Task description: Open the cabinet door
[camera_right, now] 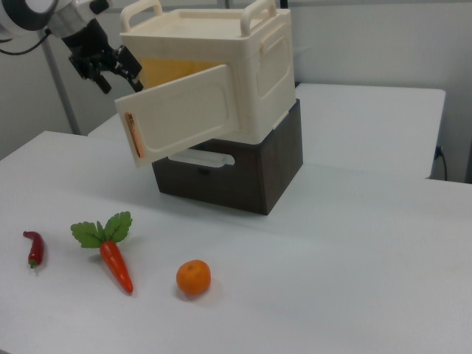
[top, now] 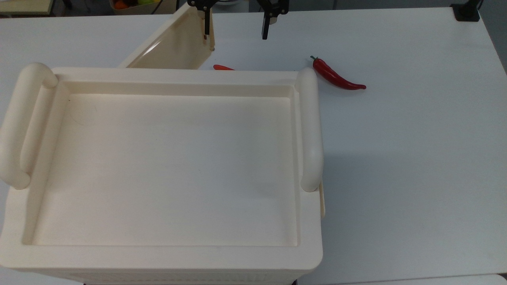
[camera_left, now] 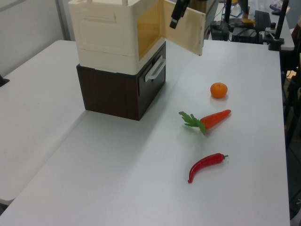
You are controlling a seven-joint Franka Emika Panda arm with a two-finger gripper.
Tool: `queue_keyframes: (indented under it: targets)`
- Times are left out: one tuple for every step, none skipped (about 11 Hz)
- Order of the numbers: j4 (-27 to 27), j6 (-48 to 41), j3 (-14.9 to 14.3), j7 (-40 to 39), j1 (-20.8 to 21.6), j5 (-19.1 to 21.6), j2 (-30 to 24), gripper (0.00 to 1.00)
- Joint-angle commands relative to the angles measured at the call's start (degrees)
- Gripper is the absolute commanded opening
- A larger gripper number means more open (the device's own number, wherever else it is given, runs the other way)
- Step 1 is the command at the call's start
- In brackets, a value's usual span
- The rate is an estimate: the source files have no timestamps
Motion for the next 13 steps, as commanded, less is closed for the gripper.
queue_keyframes:
  targets:
    - [-2.64,-4.34,-0.35,-1.90,-0.57,1.16,-0.14,1.00]
    - [-4.66,-4.87,-0.17,-1.73,-0.39,1.16,-0.49,1.00]
    - [-5.29,-5.66,-0.08,-1.55,-0.65,1.25,-0.58,1.00]
    - [-6.69,-6.98,-0.34,-1.81,-1.26,2.04,-0.84,1.00]
    - [-8.79,-8.55,-0.43,-1.99,-3.97,4.83,-2.24,1.00]
    - [-11.07,-9.18,-0.43,-2.08,-5.39,5.73,-3.64,1.00]
    - [-14.40,-9.19,-0.43,-2.08,-6.36,5.73,-5.57,1.00]
    - [-18.17,-8.66,-0.52,-2.08,-6.98,5.73,-7.77,1.00]
    - [-19.95,-8.48,-0.43,-2.08,-7.59,5.65,-8.66,1.00]
    - [-20.06,-8.48,-0.52,-1.99,-7.86,5.65,-8.58,1.00]
    - [-19.97,-8.48,-0.52,-1.82,-7.95,5.56,-8.23,1.00]
    - [-19.97,-8.48,-0.52,-1.73,-8.12,5.39,-8.23,1.00]
    - [-19.80,-8.48,-0.52,-1.73,-8.21,5.38,-8.06,1.00]
